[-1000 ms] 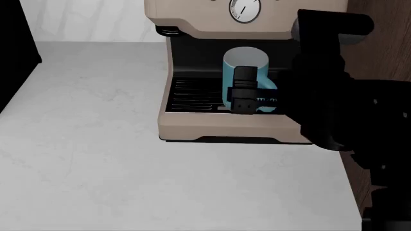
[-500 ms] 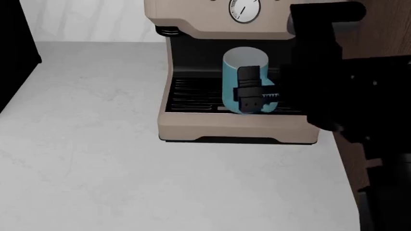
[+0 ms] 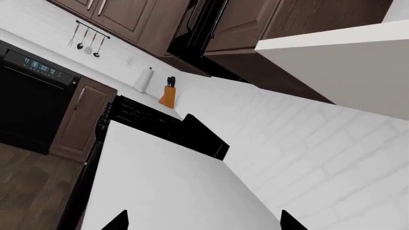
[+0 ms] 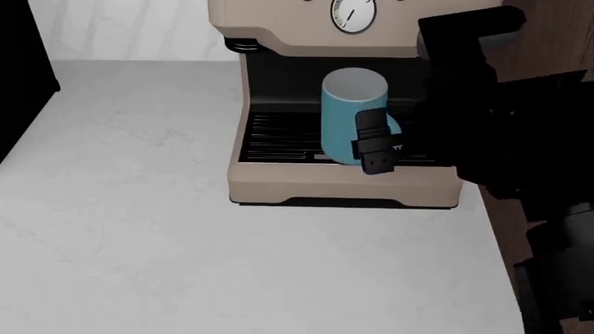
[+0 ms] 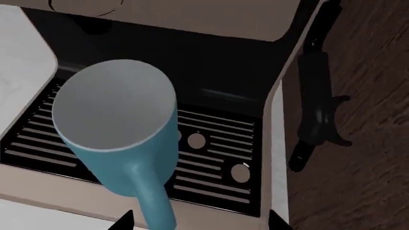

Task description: Pick the mug from under the coffee machine dispenser and place it on the counter.

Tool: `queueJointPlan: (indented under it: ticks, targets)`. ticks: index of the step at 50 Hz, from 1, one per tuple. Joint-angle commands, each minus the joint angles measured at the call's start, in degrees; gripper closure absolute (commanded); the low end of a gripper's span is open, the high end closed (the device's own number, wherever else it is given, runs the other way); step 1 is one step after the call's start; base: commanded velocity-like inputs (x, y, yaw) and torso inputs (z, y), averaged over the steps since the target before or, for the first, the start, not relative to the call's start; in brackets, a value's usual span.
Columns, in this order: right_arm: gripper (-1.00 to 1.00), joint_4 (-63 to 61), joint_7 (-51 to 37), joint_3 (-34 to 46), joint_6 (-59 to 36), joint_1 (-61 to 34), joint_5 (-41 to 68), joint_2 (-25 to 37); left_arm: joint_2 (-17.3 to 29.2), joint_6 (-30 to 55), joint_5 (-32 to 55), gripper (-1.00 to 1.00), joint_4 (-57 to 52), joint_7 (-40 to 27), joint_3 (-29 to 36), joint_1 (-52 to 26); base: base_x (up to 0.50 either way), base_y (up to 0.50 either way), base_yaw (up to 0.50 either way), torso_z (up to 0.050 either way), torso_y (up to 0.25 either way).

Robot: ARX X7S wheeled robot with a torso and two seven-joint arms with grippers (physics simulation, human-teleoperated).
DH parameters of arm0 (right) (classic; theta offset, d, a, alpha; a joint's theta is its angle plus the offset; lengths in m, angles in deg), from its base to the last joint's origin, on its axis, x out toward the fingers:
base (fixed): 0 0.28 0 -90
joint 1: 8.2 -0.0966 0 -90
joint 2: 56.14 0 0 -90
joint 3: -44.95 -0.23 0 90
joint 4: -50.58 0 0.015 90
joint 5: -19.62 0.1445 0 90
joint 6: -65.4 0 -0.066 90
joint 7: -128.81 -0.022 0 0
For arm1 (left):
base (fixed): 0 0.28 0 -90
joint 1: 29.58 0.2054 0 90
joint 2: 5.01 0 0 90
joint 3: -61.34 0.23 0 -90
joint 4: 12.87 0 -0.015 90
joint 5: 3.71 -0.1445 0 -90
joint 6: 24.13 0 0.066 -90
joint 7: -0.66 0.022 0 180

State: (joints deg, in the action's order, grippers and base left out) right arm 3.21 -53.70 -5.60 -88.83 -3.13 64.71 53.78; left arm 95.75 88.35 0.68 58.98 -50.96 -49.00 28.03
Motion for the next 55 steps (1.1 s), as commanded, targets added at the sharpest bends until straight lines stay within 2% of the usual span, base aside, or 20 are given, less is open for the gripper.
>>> queueJointPlan:
  ticks: [1, 16, 28, 32, 33, 34, 35, 40, 45, 49, 51, 55]
  targets:
    - [-1.0, 2.7, 3.2, 2.7, 1.3, -1.8, -0.2, -1.1, 0.2, 0.1, 0.2, -1.0, 0.0, -0.3, 0.1, 0.0, 0.0, 0.0, 0.0, 0.0, 0.0]
    - [-1.0, 3.5, 7.0, 3.5, 2.3, -1.7, 0.6, -3.2, 0.3, 0.1, 0.8, -1.0, -0.1, -0.7, 0.0, 0.1, 0.0, 0.0, 0.0, 0.0, 0.0]
    - [-1.0, 18.6, 13.7, 7.3, 10.7, -3.6, -4.5, -7.5, 0.5, -0.6, 1.0, -1.0, 0.0, -0.9, 0.1, 0.4, 0.0, 0.0, 0.0, 0.0, 0.0]
    - [-1.0, 18.0, 13.2, 7.1, 10.3, -3.4, -4.3, -7.4, 0.5, -0.4, 1.1, -1.0, -0.1, -0.9, 0.2, 0.4, 0.0, 0.0, 0.0, 0.0, 0.0]
    - [1.0, 13.8, 11.9, 6.7, 8.4, -2.0, -3.3, -6.4, 0.5, -0.2, 1.0, -1.0, -0.2, -1.1, 0.3, 0.4, 0.0, 0.0, 0.0, 0.0, 0.0]
    - [-1.0, 13.3, 11.4, 6.6, 8.4, -1.7, -3.2, -6.1, 0.6, -0.2, 1.0, -1.0, -0.2, -1.1, 0.3, 0.3, 0.0, 0.0, 0.0, 0.0, 0.0]
    - [1.0, 13.6, 11.7, 6.7, 8.5, -1.7, -3.3, -6.1, 0.6, -0.1, 1.1, -1.0, -0.2, -1.1, 0.3, 0.3, 0.0, 0.0, 0.0, 0.0, 0.0]
    - [1.0, 16.5, 12.6, 7.0, 10.2, -2.2, -4.1, -6.7, 0.7, -0.2, 1.1, -1.0, 0.0, -1.2, 0.4, 0.3, 0.0, 0.0, 0.0, 0.0, 0.0]
    - [1.0, 11.8, 11.2, 6.7, 8.0, -1.4, -3.0, -5.9, 0.8, -0.2, 1.2, -1.0, 0.1, -1.3, 0.5, 0.3, 0.0, 0.0, 0.0, 0.0, 0.0]
    - [1.0, 1.4, 7.2, 4.7, 3.5, 0.2, -0.1, -3.0, 0.8, -0.4, 1.3, -1.0, 0.1, -1.3, 0.6, 0.3, 0.0, 0.0, 0.0, 0.0, 0.0]
    - [1.0, -11.3, 2.0, 2.3, -1.5, 2.4, 3.6, 0.0, 0.8, -0.4, 1.4, -1.0, 0.1, -1.3, 0.6, 0.4, 0.0, 0.0, 0.0, 0.0, 0.0]
    - [1.0, -24.5, -5.9, -2.9, -8.0, 6.3, 10.0, 2.4, 0.8, -0.5, 1.6, -1.0, 0.0, -1.4, 0.5, 0.5, 0.0, 0.0, 0.0, 0.0, 0.0]
